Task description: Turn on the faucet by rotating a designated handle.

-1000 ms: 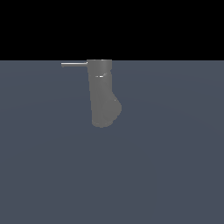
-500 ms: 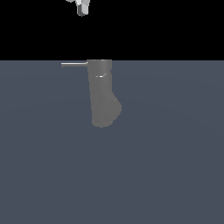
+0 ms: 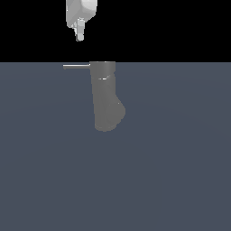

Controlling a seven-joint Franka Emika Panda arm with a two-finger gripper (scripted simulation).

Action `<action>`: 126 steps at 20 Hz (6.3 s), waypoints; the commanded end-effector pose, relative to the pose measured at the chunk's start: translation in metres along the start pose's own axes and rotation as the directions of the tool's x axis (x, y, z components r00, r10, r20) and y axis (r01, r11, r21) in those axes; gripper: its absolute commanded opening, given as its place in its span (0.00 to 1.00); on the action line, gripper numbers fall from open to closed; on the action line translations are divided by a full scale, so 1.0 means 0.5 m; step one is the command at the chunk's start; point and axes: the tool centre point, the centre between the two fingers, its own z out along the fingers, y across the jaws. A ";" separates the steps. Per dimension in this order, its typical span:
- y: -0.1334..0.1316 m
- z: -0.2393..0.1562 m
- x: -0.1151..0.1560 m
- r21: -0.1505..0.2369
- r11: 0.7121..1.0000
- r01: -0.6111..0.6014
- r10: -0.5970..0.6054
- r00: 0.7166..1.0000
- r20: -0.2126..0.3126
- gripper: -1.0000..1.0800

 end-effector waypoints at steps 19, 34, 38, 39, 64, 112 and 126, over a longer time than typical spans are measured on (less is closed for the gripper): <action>-0.156 0.173 -0.032 0.012 0.949 -0.314 0.314 0.946 -0.078 0.00; -0.128 0.179 -0.043 0.012 0.947 -0.321 0.321 0.944 -0.080 0.00; -0.110 0.180 -0.048 0.012 0.947 -0.321 0.321 0.944 -0.080 0.00; -0.105 0.180 -0.049 0.012 0.947 -0.321 0.321 0.944 -0.080 0.00; 0.023 0.180 -0.084 0.013 0.947 -0.321 0.321 0.944 -0.080 0.00; 0.248 0.155 0.187 0.013 0.948 -0.319 0.319 0.944 -0.081 0.00; 0.200 0.156 0.203 0.009 0.960 -0.281 0.281 0.957 -0.076 0.00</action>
